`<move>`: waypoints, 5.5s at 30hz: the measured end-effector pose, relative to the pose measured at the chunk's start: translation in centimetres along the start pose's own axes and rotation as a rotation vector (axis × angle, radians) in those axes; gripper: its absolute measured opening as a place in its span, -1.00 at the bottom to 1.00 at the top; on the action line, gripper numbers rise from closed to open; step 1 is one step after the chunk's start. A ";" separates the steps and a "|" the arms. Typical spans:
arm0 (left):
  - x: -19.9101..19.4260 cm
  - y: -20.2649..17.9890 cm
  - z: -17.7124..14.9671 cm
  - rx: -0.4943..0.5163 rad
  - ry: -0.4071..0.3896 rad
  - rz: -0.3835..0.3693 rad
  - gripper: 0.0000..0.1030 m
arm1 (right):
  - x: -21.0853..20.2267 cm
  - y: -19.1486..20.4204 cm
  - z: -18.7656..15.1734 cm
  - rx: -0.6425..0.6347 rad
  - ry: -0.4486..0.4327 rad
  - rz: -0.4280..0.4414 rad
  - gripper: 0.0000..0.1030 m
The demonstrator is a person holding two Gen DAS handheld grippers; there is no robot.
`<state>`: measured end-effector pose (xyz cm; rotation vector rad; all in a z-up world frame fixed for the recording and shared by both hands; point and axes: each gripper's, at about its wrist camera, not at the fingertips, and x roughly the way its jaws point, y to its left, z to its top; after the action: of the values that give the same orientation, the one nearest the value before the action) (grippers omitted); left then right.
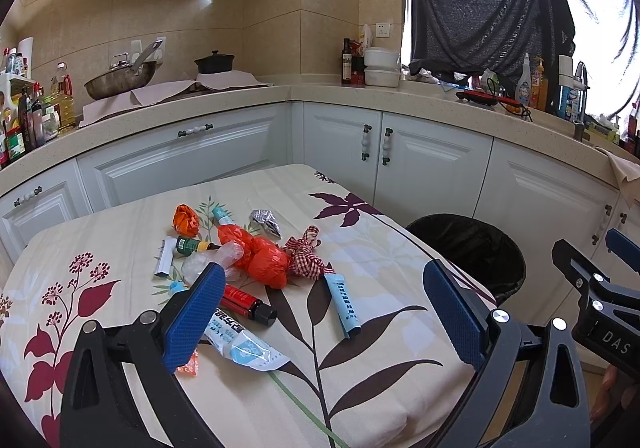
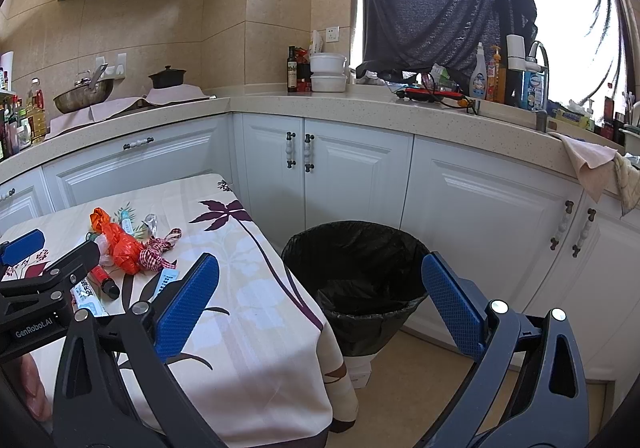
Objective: Collect trash
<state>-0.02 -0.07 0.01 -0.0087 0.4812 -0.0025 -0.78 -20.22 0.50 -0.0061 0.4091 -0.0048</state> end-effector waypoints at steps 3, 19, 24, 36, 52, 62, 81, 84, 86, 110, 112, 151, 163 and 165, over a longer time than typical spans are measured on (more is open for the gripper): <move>0.0 0.0 0.0 0.000 0.001 0.000 0.87 | 0.0 0.0 0.0 0.000 0.001 0.001 0.92; 0.1 0.0 -0.2 -0.002 0.005 0.001 0.87 | 0.0 0.1 -0.1 -0.002 0.000 0.000 0.92; 0.3 0.3 -0.3 -0.005 0.013 0.005 0.87 | 0.3 0.3 -0.3 -0.008 0.006 0.004 0.92; 0.9 1.9 -0.8 -0.030 0.046 0.042 0.87 | 1.6 2.6 -0.4 -0.041 0.031 0.044 0.92; 2.4 11.2 -4.6 -0.199 0.181 0.253 0.87 | 6.6 10.8 -2.7 -0.153 0.096 0.257 0.91; 2.9 11.5 -6.0 -0.248 0.234 0.248 0.87 | 10.1 13.9 -4.8 -0.199 0.212 0.338 0.35; 4.7 13.5 -7.1 -0.302 0.330 0.269 0.32 | 11.3 14.2 -6.2 -0.205 0.276 0.381 -0.53; 4.6 13.0 -7.0 -0.281 0.322 0.263 0.31 | 11.3 14.2 -6.2 -0.208 0.273 0.382 -0.53; 4.7 12.8 -7.0 -0.265 0.324 0.264 0.17 | 11.3 14.2 -6.3 -0.206 0.270 0.384 -0.53; 2.4 12.8 -5.8 -0.240 0.223 0.278 -0.42 | 10.1 13.3 -5.4 -0.212 0.212 0.388 -0.77; 2.1 12.6 -5.3 -0.237 0.210 0.273 -0.42 | 9.8 12.8 -5.1 -0.205 0.202 0.383 -0.77; 18.0 -14.5 4.9 0.074 0.177 -0.166 -0.41 | 19.1 -10.6 -0.2 0.040 0.144 -0.038 -0.75; 20.4 -15.0 4.6 0.072 0.232 -0.119 0.21 | 20.9 -11.8 -0.4 0.082 0.160 -0.061 -0.23; 19.9 -14.1 4.6 0.060 0.232 -0.109 0.27 | 20.6 -11.5 -0.4 0.083 0.163 -0.051 -0.23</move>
<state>19.76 -14.25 -4.96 0.0241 0.7119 -0.1258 17.93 -31.80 -8.02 0.0659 0.5710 -0.0732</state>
